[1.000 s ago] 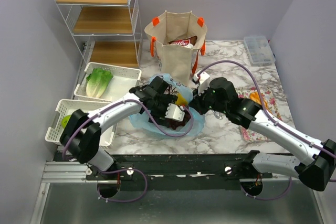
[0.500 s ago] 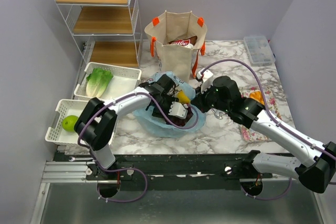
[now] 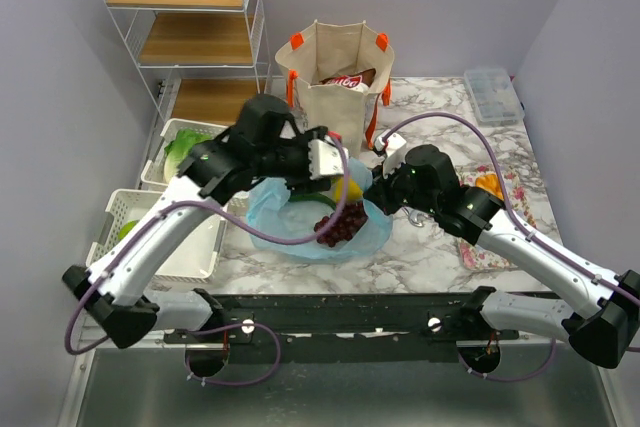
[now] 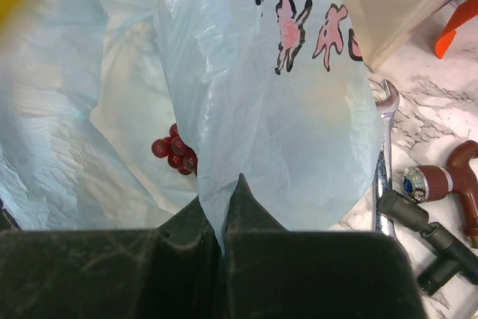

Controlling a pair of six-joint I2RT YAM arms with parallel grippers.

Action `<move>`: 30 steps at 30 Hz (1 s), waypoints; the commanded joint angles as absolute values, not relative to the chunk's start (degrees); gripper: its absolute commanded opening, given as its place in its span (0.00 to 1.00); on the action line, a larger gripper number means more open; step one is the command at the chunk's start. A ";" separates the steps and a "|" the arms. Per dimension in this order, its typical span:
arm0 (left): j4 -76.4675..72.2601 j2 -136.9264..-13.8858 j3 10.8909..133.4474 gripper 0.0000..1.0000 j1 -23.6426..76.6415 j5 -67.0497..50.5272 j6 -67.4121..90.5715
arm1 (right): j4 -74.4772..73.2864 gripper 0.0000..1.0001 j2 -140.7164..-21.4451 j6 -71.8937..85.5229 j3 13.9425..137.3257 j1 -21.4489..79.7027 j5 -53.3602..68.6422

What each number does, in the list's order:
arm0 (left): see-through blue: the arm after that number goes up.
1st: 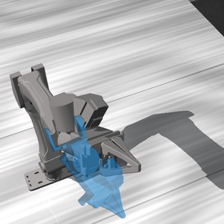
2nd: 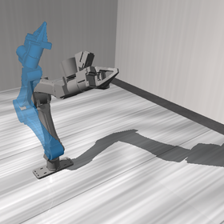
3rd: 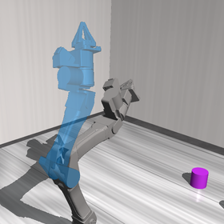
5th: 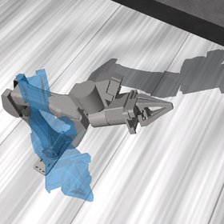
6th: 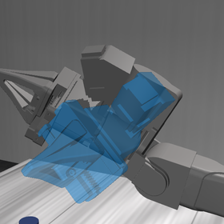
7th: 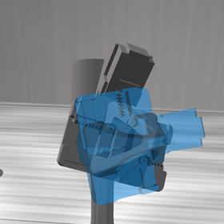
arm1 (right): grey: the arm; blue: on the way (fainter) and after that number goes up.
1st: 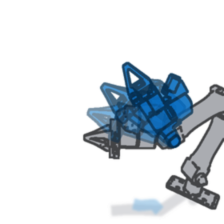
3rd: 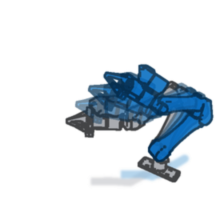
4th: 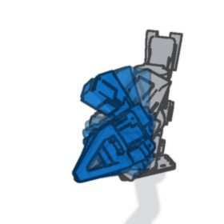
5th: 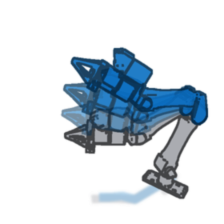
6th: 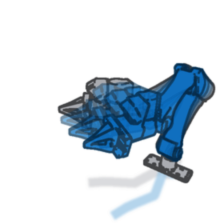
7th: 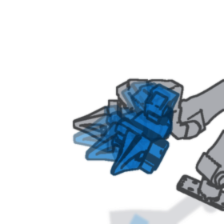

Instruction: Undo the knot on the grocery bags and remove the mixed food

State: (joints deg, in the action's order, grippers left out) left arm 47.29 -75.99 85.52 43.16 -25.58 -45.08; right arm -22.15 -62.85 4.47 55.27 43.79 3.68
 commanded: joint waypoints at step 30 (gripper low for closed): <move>21.67 -63.51 33.61 0.40 -14.77 -0.49 -42.71 | -22.48 0.01 -62.11 1.59 55.84 43.42 1.24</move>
